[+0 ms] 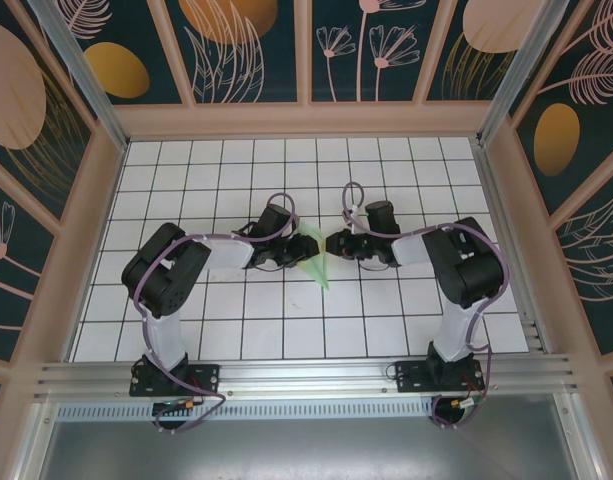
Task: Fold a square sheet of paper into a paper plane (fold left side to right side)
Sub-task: Fourth fold the wing at the center of the table.
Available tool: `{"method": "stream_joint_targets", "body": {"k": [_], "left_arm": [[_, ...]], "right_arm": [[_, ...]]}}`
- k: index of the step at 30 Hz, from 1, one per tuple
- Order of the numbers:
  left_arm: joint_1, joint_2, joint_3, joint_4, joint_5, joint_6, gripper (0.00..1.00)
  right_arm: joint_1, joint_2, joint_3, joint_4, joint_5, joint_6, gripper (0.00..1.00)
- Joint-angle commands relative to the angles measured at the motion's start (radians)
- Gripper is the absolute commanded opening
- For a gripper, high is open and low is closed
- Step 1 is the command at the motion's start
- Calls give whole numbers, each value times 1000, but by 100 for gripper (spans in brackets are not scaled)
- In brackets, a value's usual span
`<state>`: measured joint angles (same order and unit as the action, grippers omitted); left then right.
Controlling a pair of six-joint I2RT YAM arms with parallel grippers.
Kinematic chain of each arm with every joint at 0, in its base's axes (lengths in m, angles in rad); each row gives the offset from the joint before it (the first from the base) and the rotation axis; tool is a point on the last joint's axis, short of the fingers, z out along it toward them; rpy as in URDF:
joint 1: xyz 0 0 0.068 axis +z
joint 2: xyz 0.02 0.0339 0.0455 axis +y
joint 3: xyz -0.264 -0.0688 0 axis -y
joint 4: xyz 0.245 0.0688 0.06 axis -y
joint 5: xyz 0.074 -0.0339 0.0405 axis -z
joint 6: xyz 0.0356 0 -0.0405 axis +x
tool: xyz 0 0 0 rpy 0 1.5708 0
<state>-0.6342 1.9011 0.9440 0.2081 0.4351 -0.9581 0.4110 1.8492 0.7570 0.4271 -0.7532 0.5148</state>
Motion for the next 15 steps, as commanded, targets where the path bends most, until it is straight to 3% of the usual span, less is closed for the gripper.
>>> {"method": "stream_joint_targets", "body": {"k": [1, 8, 15], "left_arm": [[-1, 17, 14, -32, -23, 8, 40], [-2, 15, 9, -32, -23, 10, 40], [-1, 12, 4, -30, -25, 12, 40]], "right_arm": [[-2, 22, 37, 33, -31, -5, 12], [1, 38, 50, 9, -14, -21, 3], [9, 52, 66, -30, 7, -41, 2]]}}
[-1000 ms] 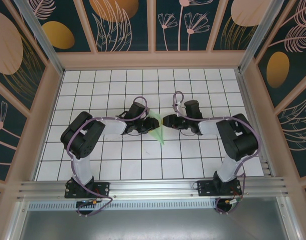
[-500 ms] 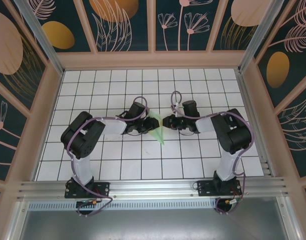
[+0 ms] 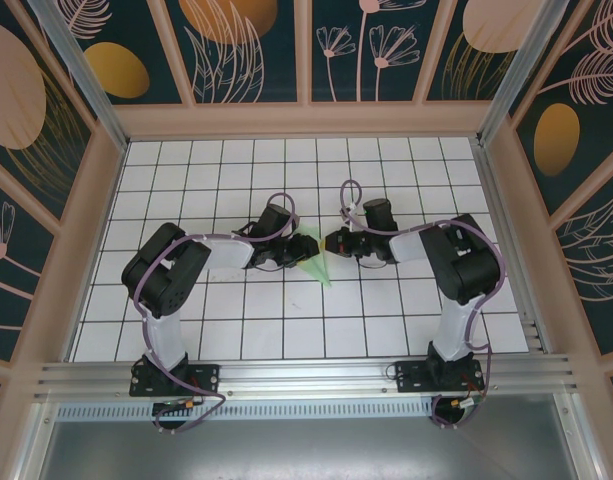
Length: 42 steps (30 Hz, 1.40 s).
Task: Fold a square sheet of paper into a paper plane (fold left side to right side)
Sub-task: Fourth fold the wing at the center of the table.
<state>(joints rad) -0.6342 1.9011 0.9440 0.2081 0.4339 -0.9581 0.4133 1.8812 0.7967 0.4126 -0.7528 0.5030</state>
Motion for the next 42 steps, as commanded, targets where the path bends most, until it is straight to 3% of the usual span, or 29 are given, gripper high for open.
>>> {"method": "stream_joint_targets", "body": {"k": [1, 17, 31, 42], "left_arm": [[-2, 12, 4, -31, -24, 11, 40], [-1, -3, 2, -38, -31, 17, 40], [21, -119, 22, -140, -76, 68, 47], [47, -78, 86, -104, -12, 60, 36]], "right_arm": [[10, 23, 26, -17, 11, -30, 2], [37, 71, 66, -119, 81, -74, 2], [61, 110, 78, -167, 112, -93, 2], [65, 107, 84, -173, 113, -98, 3]]}}
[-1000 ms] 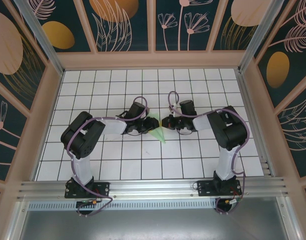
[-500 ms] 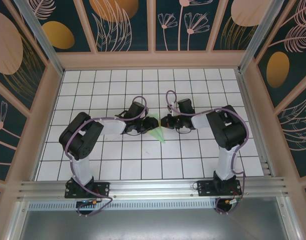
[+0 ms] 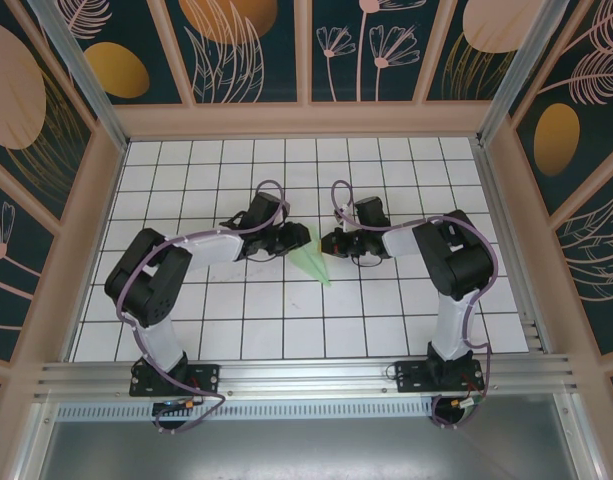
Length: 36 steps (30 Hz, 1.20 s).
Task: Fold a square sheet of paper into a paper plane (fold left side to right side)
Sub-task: Fourth fold the wing at the center of the table.
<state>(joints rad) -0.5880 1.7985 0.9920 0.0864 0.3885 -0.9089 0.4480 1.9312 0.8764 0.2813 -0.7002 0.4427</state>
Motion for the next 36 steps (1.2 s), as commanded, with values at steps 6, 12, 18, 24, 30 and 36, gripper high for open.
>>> {"method": "stream_joint_targets", "body": {"k": [6, 12, 18, 24, 30, 36], "left_arm": [[2, 79, 70, 38, 75, 2, 35], [2, 128, 96, 45, 96, 0, 36], [1, 162, 98, 27, 69, 13, 36], [2, 192, 80, 36, 57, 10, 36], [1, 203, 67, 32, 40, 10, 36], [1, 203, 27, 36, 18, 9, 36]], "right_arm": [[30, 55, 6, -46, 65, -39, 3], [34, 58, 8, -56, 70, -44, 3], [36, 57, 13, -68, 78, -52, 3], [35, 55, 16, -70, 79, -53, 3], [32, 46, 19, -62, 80, -44, 6], [17, -39, 29, -80, 102, -40, 18]]}}
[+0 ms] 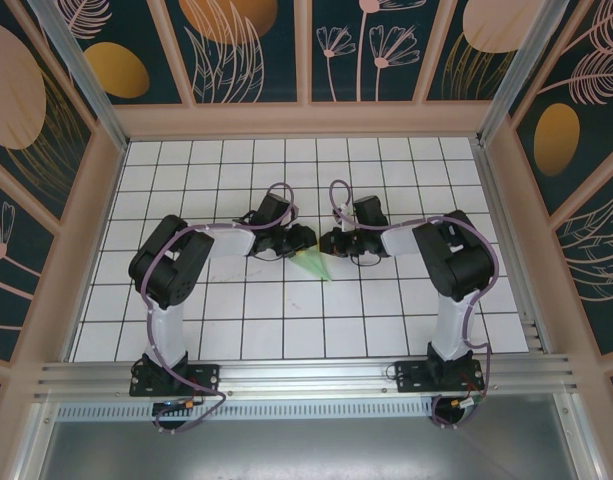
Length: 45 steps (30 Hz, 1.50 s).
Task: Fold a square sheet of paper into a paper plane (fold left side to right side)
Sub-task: Fourth fold the wing at the center of the table.
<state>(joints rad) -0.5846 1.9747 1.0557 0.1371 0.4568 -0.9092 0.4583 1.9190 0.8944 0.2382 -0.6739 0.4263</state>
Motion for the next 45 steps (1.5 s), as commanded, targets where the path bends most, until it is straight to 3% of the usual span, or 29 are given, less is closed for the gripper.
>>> {"method": "stream_joint_targets", "body": {"k": [1, 8, 15, 21, 29, 45], "left_arm": [[-2, 26, -43, -12, -52, 9, 36], [-2, 24, -52, -2, -51, 3, 36], [-3, 24, -53, -2, -52, 6, 36], [-2, 22, -53, -2, -51, 5, 36], [-2, 21, -53, -5, -50, 8, 35], [-3, 24, -49, -7, -52, 12, 35]], "right_arm": [[4, -44, 11, -46, 81, -26, 19], [1, -205, -18, -140, 108, -49, 26], [64, -307, -100, -136, 2, -9, 24], [129, -267, -99, -117, -23, 5, 23], [130, -185, -66, -154, -9, -27, 23], [129, -163, -109, -176, 21, -40, 23]]}}
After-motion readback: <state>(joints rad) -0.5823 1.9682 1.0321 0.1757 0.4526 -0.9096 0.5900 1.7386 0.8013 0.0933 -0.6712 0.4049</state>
